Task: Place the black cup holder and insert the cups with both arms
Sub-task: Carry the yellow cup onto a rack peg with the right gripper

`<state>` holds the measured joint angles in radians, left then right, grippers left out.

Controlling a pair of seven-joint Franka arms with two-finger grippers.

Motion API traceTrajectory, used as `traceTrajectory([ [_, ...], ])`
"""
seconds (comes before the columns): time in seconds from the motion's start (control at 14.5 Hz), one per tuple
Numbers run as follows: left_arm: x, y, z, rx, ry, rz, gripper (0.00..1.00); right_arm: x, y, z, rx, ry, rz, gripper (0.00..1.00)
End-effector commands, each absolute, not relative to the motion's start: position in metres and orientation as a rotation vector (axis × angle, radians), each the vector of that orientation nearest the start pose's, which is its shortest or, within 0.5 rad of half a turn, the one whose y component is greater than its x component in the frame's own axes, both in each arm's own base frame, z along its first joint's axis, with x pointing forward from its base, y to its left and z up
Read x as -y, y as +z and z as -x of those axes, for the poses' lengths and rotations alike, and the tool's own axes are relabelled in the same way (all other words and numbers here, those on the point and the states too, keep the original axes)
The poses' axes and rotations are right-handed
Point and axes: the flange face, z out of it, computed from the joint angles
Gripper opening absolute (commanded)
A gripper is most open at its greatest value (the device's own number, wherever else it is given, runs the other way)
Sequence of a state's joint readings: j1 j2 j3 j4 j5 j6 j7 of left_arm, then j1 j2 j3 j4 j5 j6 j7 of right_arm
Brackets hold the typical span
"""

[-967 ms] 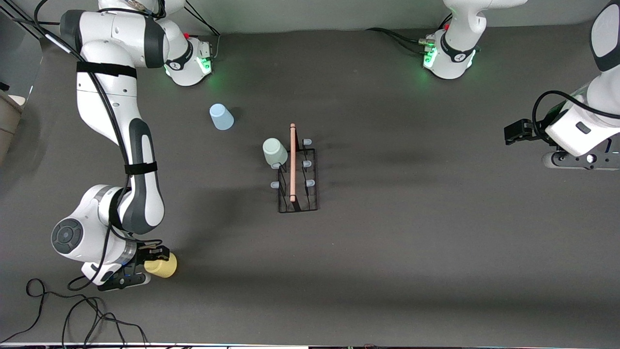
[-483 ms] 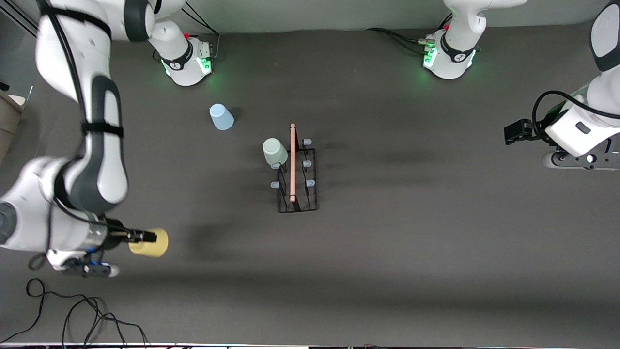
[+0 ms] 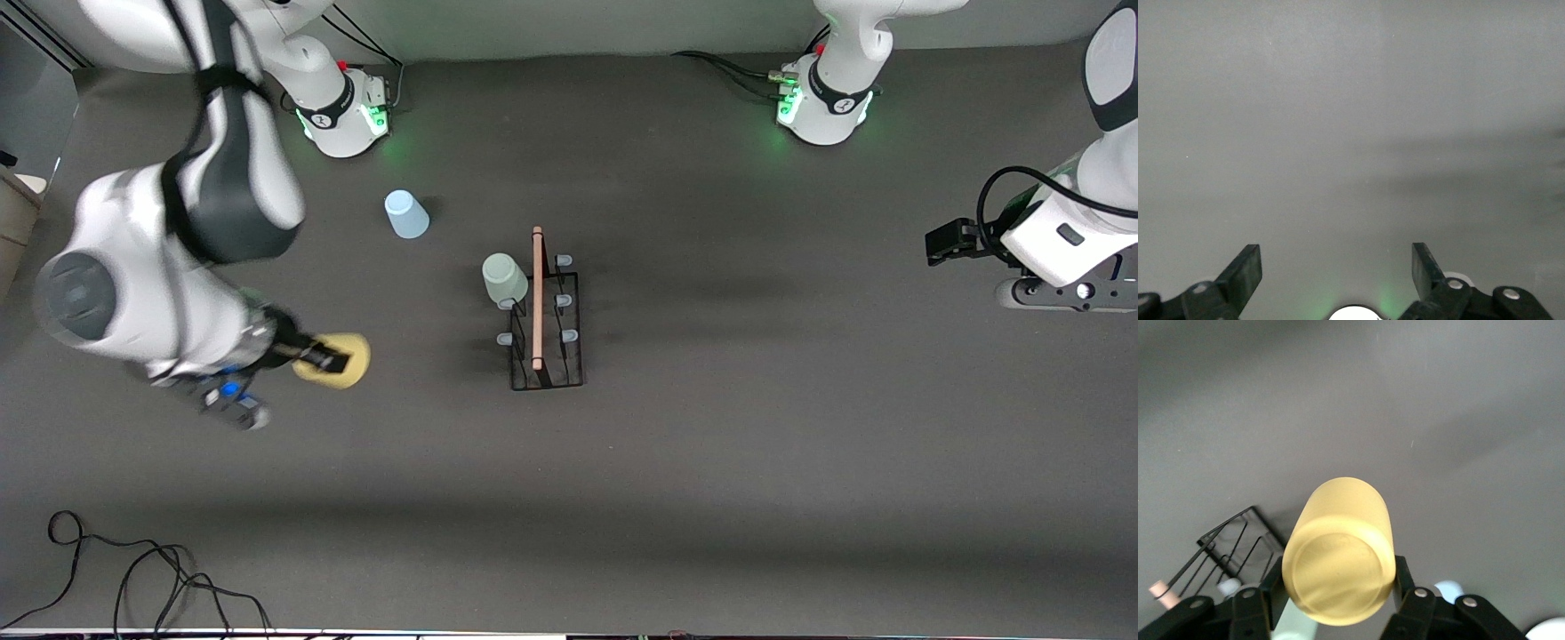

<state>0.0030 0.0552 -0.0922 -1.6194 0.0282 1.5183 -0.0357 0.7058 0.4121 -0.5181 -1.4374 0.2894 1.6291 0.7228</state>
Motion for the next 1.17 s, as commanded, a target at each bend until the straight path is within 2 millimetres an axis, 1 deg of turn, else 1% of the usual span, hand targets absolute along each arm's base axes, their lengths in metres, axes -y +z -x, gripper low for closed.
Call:
traceTrajectory([
  [0.0,0.045,0.571,-0.552,-0.103,0.243,3.086,1.0,-0.259,0.466,-0.589,-1.135,0.256,2.951,0.0],
  [0.07,0.045,0.571,-0.552,-0.103,0.243,3.086,1.0,-0.281,0.461,-0.579,-1.194,0.236,2.94,0.0],
  [0.14,0.044,0.571,-0.552,-0.101,0.243,3.086,1.0,-0.297,0.456,-0.573,-1.265,0.215,2.912,0.0],
  [0.21,0.043,0.571,-0.552,-0.098,0.243,3.086,1.0,-0.313,0.453,-0.566,-1.293,0.192,2.894,0.0],
  [0.28,0.044,0.571,-0.552,-0.101,0.243,3.086,1.0,-0.326,0.449,-0.56,-1.323,0.178,2.877,0.0],
  [0.41,0.044,0.571,-0.552,-0.101,0.243,3.086,1.0,-0.345,0.442,-0.555,-1.369,0.131,2.839,0.0],
  [0.48,0.043,0.571,-0.552,-0.098,0.243,3.086,1.0,-0.35,0.435,-0.554,-1.393,0.115,2.823,0.0],
  [0.69,0.044,0.571,-0.552,-0.101,0.243,3.086,1.0,-0.36,0.425,-0.556,-1.439,0.071,2.782,0.0],
  [0.83,0.044,0.571,-0.552,-0.103,0.243,3.086,1.0,-0.366,0.412,-0.56,-1.451,0.05,2.763,0.0],
  [0.97,0.044,0.571,-0.552,-0.103,0.243,3.086,1.0,-0.379,0.397,-0.561,-1.45,0.012,2.759,0.0],
  [1.1,0.043,0.571,-0.552,-0.101,0.243,3.086,1.0,-0.385,0.382,-0.564,-1.461,-0.018,2.754,0.0],
])
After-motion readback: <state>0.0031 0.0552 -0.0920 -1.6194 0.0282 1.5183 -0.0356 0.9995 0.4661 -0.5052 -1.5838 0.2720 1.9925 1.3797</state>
